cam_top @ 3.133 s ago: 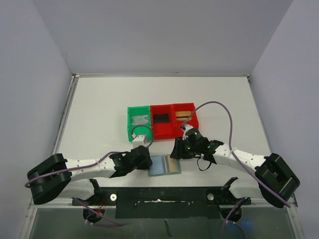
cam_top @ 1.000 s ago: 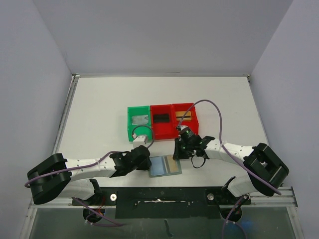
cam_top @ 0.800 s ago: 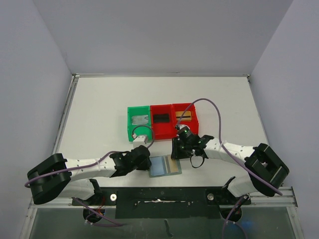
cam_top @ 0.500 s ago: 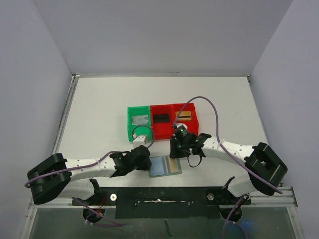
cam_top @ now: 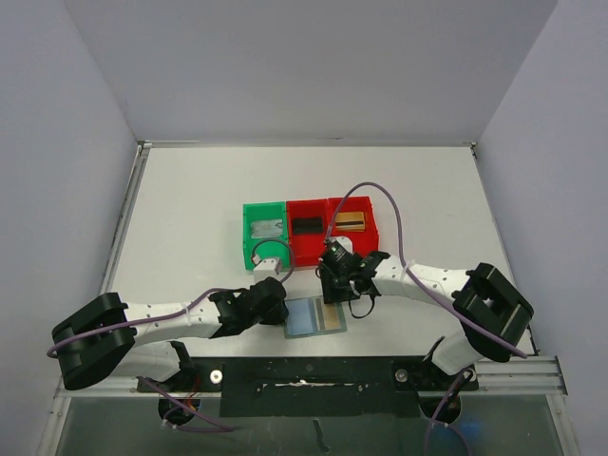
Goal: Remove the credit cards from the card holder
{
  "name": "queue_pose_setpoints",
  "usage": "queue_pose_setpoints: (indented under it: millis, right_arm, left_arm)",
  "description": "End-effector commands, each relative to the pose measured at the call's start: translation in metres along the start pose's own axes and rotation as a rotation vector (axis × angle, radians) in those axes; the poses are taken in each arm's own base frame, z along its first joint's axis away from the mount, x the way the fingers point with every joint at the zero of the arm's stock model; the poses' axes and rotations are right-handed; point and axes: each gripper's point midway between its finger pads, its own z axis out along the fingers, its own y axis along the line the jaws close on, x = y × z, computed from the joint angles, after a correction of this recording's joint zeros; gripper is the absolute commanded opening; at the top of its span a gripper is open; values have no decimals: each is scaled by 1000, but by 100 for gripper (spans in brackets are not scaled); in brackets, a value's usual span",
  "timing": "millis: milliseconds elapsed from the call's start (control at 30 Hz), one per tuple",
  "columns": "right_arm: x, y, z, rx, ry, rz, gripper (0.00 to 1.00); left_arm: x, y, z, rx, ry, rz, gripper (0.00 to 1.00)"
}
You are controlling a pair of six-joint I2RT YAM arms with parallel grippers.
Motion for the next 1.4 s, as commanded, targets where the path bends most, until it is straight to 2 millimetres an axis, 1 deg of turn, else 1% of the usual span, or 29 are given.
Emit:
queue_pose_setpoints:
  millis: [0, 33, 100, 133, 167, 200, 233, 367, 400, 433, 500, 567, 633, 733, 833, 900, 967, 1000, 1100, 1133, 1233, 1367]
  right_arm:
    - [-15, 9, -10, -26, -63, 3, 37]
    - [-13, 9, -8, -28, -55, -3, 35]
    - [-11, 12, -2, -39, -40, -13, 27]
    - [-10, 12, 0, -38, -32, -14, 25]
    - [-9, 11, 1, -28, -23, -15, 21]
    - [-9, 10, 1, -16, -19, -15, 15]
    - [-9, 9, -1, -3, -19, -15, 12]
    - [-18, 10, -13, -2, -65, -8, 8]
    - [-19, 9, -15, -4, -72, -6, 8]
    - [-19, 9, -17, -6, -77, -3, 11]
    - [-21, 8, -21, -5, -91, 6, 24]
    - [-21, 9, -22, -18, -96, 6, 31]
    - [-18, 9, -19, -19, -84, 3, 34]
    - [-10, 9, -9, -22, -42, -15, 34]
    - [-4, 13, 0, -35, -9, -32, 32]
    - [-2, 11, 4, -19, 7, -36, 30]
    - [-3, 10, 4, -10, 9, -39, 24]
    - [-5, 11, 3, -12, 3, -37, 22]
    - [-13, 9, -5, 3, -32, -26, 10]
    - [-15, 10, -8, 0, -45, -23, 8]
    - [-20, 12, -17, -15, -75, -18, 3]
    - [-23, 15, -24, -42, -102, -18, 1]
  left_arm:
    - [-8, -11, -5, 28, -11, 3, 12]
    - [-8, -12, -5, 30, -11, 3, 12]
    - [-7, -12, -4, 31, -8, 3, 12]
    - [-7, -12, -4, 32, -7, 4, 12]
    - [-6, -12, -4, 31, -3, 6, 12]
    - [-6, -12, -4, 31, -3, 5, 12]
    - [-6, -12, -4, 32, -3, 4, 12]
    - [-5, -12, -3, 32, -3, 5, 11]
    - [-5, -12, -3, 31, -2, 6, 11]
    - [-6, -12, -3, 30, -2, 6, 11]
    - [-6, -12, -3, 27, -2, 8, 11]
    - [-6, -12, -3, 27, -2, 8, 11]
    - [-6, -12, -3, 27, -1, 10, 11]
    - [-7, -13, -3, 27, -2, 11, 11]
    - [-6, -13, -3, 27, 1, 13, 11]
    - [-6, -14, -3, 29, 3, 15, 11]
    - [-6, -14, -2, 28, 3, 16, 11]
    - [-6, -14, -2, 28, 3, 16, 11]
    - [-6, -14, -2, 26, 5, 18, 11]
    - [-7, -14, -2, 24, 3, 20, 11]
    - [-7, -15, -2, 24, 3, 22, 11]
    - [-8, -15, -2, 24, 2, 23, 11]
